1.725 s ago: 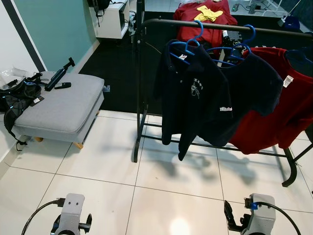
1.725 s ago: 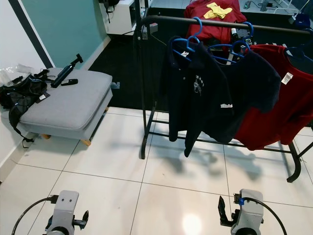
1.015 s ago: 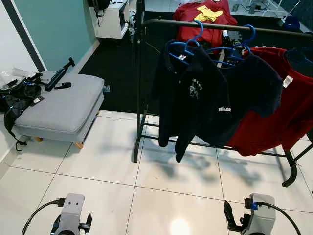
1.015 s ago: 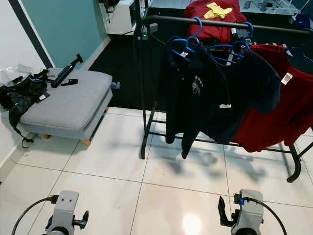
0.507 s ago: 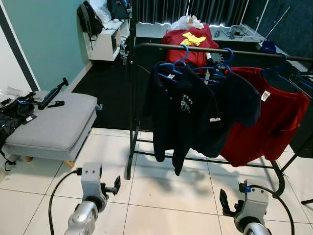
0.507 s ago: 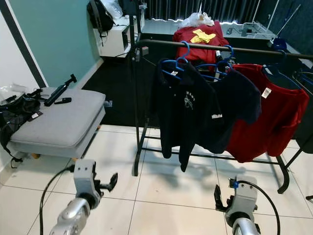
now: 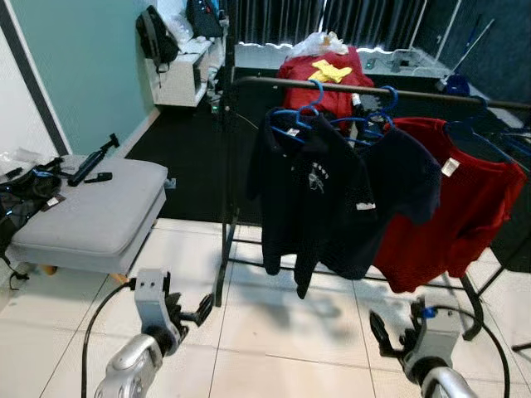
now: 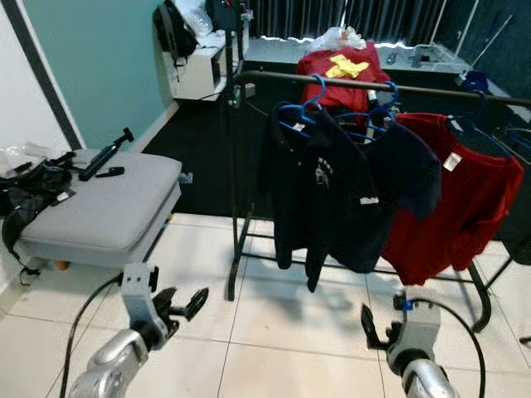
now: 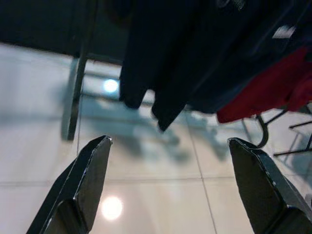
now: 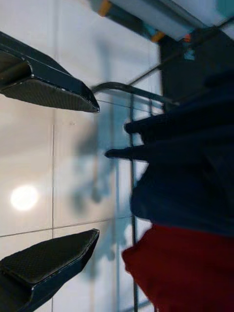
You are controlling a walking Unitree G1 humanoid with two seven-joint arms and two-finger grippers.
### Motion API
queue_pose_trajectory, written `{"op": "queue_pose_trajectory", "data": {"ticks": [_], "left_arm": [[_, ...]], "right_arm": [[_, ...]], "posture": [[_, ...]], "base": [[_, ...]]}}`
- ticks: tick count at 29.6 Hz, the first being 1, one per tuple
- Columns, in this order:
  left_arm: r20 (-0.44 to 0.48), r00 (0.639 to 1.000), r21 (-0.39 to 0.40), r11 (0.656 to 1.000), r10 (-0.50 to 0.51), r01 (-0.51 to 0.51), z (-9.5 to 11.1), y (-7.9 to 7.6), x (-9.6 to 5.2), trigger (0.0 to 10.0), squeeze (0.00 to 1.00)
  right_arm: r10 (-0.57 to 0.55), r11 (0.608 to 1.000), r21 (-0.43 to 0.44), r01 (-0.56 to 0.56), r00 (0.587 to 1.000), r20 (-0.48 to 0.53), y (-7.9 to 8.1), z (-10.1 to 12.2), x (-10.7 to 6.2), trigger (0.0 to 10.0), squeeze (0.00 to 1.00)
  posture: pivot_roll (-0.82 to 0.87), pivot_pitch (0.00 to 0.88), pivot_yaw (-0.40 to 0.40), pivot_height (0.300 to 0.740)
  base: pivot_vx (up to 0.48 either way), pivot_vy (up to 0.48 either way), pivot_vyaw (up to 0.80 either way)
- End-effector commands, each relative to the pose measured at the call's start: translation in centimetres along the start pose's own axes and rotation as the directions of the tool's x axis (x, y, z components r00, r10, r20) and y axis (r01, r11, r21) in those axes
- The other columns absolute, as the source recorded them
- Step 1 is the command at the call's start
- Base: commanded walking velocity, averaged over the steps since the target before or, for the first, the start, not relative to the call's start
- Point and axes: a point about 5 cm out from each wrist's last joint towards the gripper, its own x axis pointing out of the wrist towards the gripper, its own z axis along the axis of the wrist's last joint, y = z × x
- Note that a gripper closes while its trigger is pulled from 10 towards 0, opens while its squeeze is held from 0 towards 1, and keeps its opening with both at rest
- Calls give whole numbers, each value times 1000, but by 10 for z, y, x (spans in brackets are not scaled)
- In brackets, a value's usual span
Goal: Hang hanger
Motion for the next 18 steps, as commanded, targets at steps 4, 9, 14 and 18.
{"op": "queue_pose_trajectory", "data": {"ticks": [4,9,14,18], "left_arm": [[-2,1000,75,997,28,-27,4,2,4,10000,0],[-10,997,112,991,71,-69,8,7,3,10000,0],[-5,995,103,990,97,-96,11,14,2,10000,0],[-8,986,129,978,167,-165,9,25,-3,10000,0]], "right_arm": [[-25,999,-34,26,999,28,-2,15,11,10000,0],[10,997,-77,-4,997,81,9,32,22,10000,0],[53,992,-124,-39,992,112,16,44,26,10000,0],[130,981,-164,-107,982,135,24,54,28,10000,0]], "posture": [[28,0,-29,740],[28,0,-29,740],[33,0,-33,740],[34,0,-39,740]], "base": [[0,0,-783],[0,0,-753],[0,0,0],[131,0,0]]}}
